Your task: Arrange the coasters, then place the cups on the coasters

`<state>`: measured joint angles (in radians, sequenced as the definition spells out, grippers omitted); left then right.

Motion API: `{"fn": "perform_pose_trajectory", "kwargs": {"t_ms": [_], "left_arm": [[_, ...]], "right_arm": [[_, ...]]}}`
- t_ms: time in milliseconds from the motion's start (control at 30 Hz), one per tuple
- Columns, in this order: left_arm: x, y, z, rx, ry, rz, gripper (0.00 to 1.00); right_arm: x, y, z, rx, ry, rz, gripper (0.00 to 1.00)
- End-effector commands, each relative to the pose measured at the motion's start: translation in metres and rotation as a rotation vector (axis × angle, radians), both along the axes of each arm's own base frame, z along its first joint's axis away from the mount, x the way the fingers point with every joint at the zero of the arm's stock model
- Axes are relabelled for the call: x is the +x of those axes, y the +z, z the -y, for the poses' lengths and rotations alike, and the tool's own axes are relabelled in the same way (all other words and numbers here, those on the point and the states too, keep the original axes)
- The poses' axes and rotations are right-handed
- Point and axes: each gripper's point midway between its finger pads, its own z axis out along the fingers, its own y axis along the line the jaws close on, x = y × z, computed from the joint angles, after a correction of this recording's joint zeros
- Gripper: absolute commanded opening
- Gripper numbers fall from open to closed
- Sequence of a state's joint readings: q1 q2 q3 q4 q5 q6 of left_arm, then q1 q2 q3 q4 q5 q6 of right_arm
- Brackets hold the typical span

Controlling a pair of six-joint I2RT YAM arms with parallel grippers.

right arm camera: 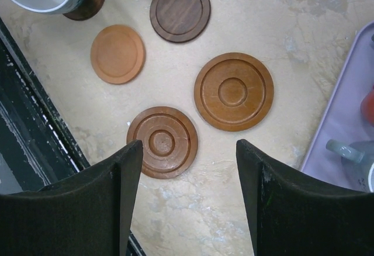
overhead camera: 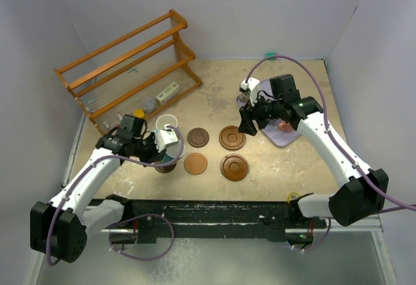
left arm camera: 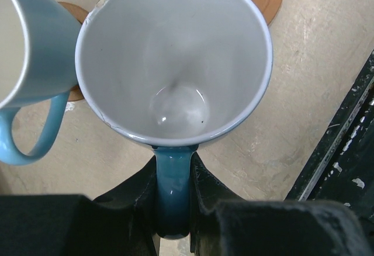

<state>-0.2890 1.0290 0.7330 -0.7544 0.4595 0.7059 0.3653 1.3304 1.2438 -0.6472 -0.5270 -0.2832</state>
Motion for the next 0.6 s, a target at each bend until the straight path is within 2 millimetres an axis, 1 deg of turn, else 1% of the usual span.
{"fn": "perform_pose_trajectory", "kwargs": {"t_ms": [0, 133, 433, 567], "left_arm": [[0.0106, 0.0056, 0.0066, -0.039, -0.040, 0.058, 0.03], [0.0134, -0.0001, 0.0041, -0.032, -0.023, 0.056, 0.03], [0.0202, -0.0020, 0.0061, -0.051, -0.015, 0.073, 0.03], [0.0201, -0.0039, 0.0062, -0.051, -0.019, 0.070, 0.03]], "right_arm": [[0.0059, 0.0138, -0.0016, 0.048, 0.021, 0.062, 0.67], [0.0068, 0.0109, -0.0006, 0.045, 0.021, 0.056, 0.68], [0.0073, 0.0088, 0.0011, 0.040, 0.019, 0.051, 0.68], [0.0072, 0.0077, 0.0013, 0.038, 0.019, 0.048, 0.68]]}}
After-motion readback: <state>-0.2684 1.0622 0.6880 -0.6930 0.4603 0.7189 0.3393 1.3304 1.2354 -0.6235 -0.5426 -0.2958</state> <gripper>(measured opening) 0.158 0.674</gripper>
